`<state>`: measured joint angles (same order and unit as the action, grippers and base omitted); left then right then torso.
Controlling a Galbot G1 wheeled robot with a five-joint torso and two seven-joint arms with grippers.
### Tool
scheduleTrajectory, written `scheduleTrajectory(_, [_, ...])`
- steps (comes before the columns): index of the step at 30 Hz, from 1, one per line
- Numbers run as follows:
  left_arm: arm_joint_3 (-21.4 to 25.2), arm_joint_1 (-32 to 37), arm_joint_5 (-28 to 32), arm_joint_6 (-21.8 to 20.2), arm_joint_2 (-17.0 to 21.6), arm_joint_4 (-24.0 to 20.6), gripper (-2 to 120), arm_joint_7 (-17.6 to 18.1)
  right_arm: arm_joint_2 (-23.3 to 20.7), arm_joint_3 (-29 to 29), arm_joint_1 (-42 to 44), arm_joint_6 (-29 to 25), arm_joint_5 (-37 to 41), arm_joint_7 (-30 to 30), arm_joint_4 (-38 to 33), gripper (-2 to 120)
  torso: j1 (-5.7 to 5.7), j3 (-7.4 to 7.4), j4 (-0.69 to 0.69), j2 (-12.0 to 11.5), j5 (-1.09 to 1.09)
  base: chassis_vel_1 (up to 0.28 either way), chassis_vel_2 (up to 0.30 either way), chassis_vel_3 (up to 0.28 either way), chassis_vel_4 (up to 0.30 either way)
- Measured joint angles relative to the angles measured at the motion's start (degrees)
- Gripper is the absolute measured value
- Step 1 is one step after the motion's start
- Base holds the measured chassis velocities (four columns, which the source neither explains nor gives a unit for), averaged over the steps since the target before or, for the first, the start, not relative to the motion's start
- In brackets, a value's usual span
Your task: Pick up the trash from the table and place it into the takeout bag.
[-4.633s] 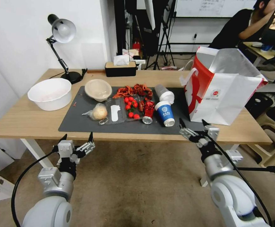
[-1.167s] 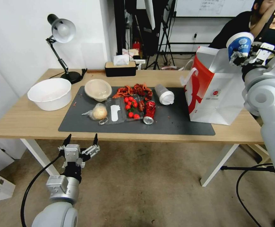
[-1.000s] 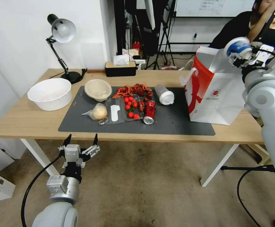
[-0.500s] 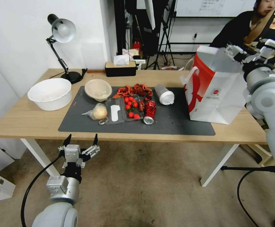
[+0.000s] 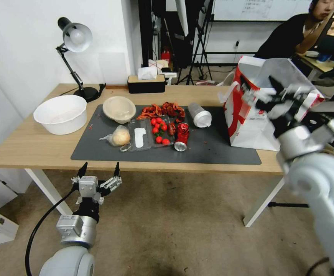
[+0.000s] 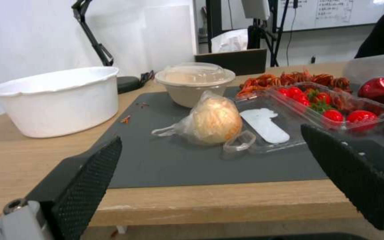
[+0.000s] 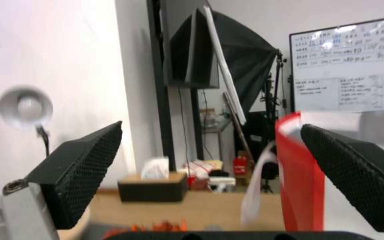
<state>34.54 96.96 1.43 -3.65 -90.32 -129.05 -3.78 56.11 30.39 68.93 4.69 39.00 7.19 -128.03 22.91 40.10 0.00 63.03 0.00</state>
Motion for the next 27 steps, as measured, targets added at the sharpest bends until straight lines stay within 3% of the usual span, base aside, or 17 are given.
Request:
scheduleTrajectory(7, [0.06, -0.07, 0.14, 0.11, 0.31, 0.33, 100, -0.02, 5.11, -1.5, 10.95, -4.85, -13.04, -0.41, -2.6, 100, 0.0, 0.0, 0.02, 0.0, -0.02, 0.0, 0.0, 0.0, 0.0])
scheduleTrajectory(11, [0.21, -0.17, 0.36, 0.46, 0.57, 0.92, 100, 0.0, 8.73, -2.76, 20.49, -8.02, -21.09, 4.16, -2.92, 100, 0.0, 0.0, 0.0, 0.0, 0.0, 0.0, 0.0, 0.0, 0.0])
scheduleTrajectory(27, [0.21, -0.73, 0.49, 0.85, 0.88, 2.14, 100, 0.06, 11.78, -6.4, 27.39, -14.73, -26.59, 9.48, 4.7, 100, 0.01, 0.0, 0.0, 0.0, 0.01, 0.0, 0.0, 0.0, 0.0])
